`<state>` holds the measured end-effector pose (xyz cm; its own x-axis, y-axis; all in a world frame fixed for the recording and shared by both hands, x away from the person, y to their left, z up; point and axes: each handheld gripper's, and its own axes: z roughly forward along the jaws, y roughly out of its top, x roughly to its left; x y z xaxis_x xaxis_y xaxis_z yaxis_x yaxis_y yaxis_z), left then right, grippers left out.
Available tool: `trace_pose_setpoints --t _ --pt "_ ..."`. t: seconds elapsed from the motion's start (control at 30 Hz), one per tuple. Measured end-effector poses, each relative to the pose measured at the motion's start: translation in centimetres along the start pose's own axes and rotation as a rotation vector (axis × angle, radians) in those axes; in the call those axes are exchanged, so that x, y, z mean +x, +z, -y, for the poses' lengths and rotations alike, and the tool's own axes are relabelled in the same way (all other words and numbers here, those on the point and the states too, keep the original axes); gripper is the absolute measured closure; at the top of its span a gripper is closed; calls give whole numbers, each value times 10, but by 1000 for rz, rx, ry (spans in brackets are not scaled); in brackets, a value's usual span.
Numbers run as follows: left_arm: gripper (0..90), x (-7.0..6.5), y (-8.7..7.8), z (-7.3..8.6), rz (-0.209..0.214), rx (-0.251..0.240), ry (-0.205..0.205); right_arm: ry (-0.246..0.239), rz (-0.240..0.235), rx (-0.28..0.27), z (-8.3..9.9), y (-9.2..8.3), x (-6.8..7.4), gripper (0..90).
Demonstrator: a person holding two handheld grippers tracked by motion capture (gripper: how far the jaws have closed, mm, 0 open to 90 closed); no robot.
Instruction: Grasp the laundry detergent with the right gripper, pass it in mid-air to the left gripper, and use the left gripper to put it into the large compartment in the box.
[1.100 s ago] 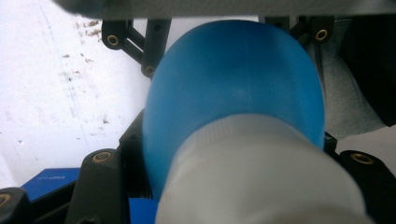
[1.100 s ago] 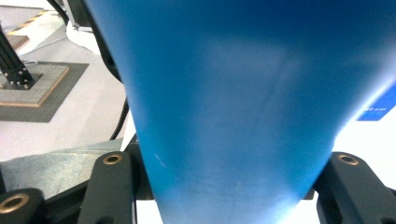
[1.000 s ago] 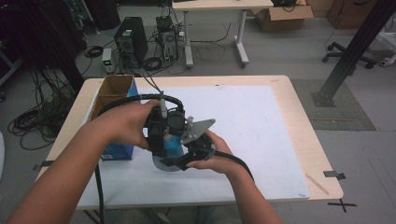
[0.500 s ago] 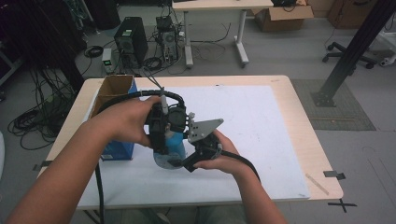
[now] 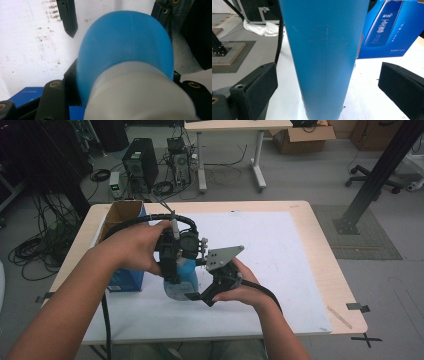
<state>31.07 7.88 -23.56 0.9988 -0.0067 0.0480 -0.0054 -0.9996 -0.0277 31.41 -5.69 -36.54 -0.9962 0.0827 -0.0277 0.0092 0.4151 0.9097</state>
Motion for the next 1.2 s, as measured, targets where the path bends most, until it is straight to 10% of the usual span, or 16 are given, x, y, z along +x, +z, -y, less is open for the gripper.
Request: trace_pose_setpoints --t 0.23,0.6,0.83,1.2 --pt "384 4 0 2 9 -4 -27 -15 -6 12 -2 -10 1 10" --pt "383 16 -15 6 56 -11 -194 -52 31 103 -5 -63 -4 10" --pt "383 33 -32 14 76 -12 -387 -49 102 244 4 -98 -17 14" --pt "383 55 -61 32 54 -34 -634 -37 125 281 9 -121 -24 17"
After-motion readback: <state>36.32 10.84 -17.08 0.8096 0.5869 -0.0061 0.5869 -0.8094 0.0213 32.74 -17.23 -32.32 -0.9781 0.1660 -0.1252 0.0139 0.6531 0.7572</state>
